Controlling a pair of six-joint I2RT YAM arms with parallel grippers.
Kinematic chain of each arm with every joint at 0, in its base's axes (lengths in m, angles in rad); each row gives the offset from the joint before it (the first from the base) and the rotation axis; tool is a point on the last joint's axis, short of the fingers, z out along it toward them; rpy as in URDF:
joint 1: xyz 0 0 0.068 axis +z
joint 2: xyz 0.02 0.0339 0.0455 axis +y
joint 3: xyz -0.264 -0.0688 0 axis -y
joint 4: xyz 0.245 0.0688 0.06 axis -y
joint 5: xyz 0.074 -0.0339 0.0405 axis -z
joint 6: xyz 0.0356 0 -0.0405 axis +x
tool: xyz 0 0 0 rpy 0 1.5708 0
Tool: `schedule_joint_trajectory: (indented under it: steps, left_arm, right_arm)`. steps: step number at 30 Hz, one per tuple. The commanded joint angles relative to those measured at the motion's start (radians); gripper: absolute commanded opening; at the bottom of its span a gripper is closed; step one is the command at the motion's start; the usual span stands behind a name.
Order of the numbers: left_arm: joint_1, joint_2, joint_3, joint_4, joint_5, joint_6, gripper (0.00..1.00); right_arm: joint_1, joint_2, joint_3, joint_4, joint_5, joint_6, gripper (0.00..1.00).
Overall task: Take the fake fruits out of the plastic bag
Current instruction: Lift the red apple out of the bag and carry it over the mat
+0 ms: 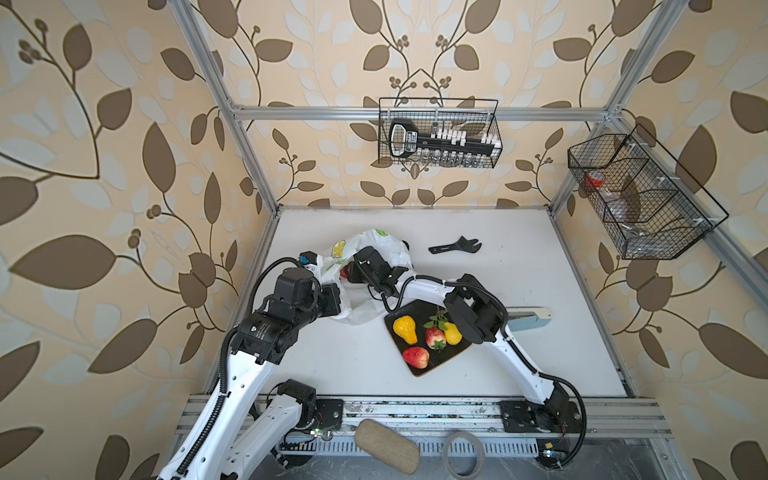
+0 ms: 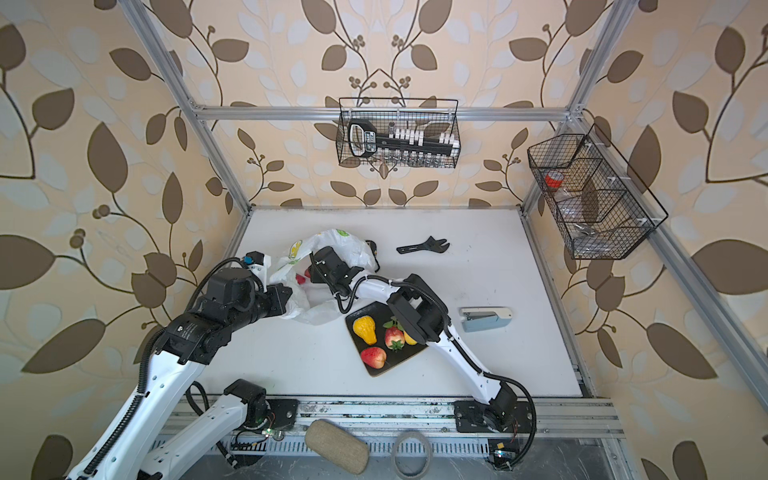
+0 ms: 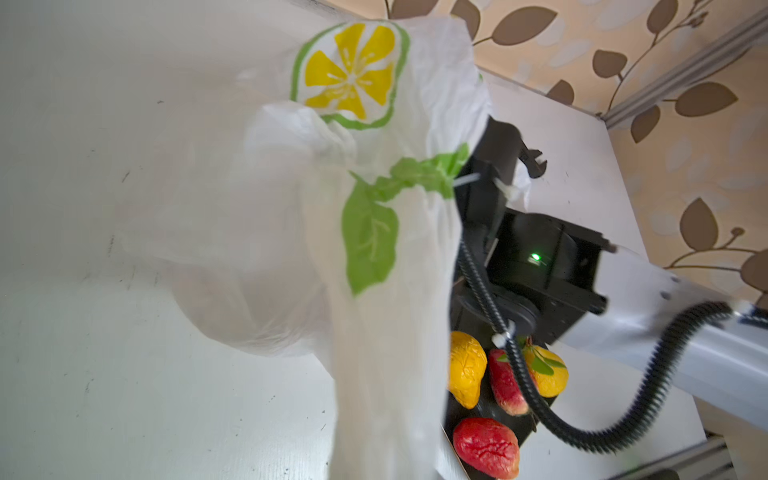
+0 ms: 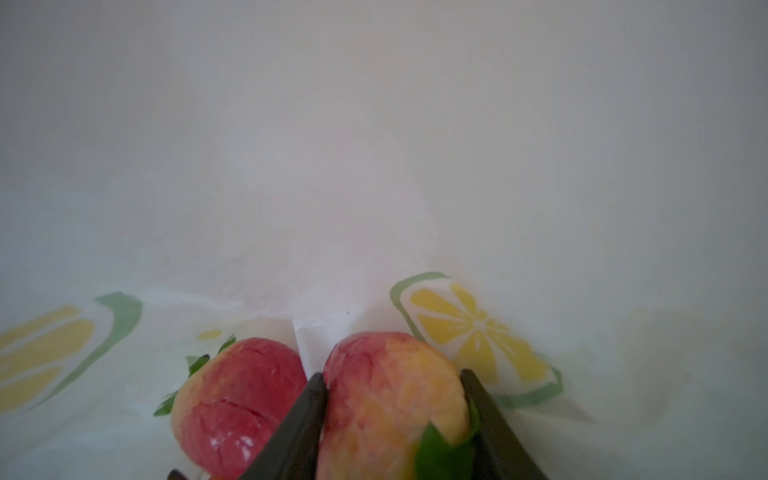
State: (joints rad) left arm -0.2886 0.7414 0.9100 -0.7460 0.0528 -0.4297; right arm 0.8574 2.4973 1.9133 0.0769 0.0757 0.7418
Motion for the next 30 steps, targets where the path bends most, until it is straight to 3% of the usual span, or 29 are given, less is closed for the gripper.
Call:
schedule_joint_trajectory:
  steps: [1, 6, 15, 21, 30]
  left_arm:
    - [-0.003, -0.02, 0.0, 0.008, -0.111, -0.081, 0.0]
    - [-0.002, 0.009, 0.006, 0.041, -0.171, -0.108, 0.0]
    - [-0.002, 0.043, -0.003, 0.116, -0.226, -0.155, 0.0]
    - [-0.002, 0.063, -0.012, 0.133, -0.263, -0.18, 0.0]
    - [-0.001, 0.115, -0.011, 0.143, -0.272, -0.19, 0.0]
  right_arm:
    - [0.003, -0.137, -0.094, 0.08, -0.063, -0.069, 0.33]
    - [0.004, -0.276, -0.274, 0.116, -0.101, -0.154, 0.33]
    - [0.009, -0.41, -0.382, 0.056, -0.141, -0.33, 0.33]
    - [0.013, -0.508, -0.46, 0.091, -0.212, -0.389, 0.34]
    - [0.037, -0.719, -0.675, 0.198, -0.199, -0.451, 0.37]
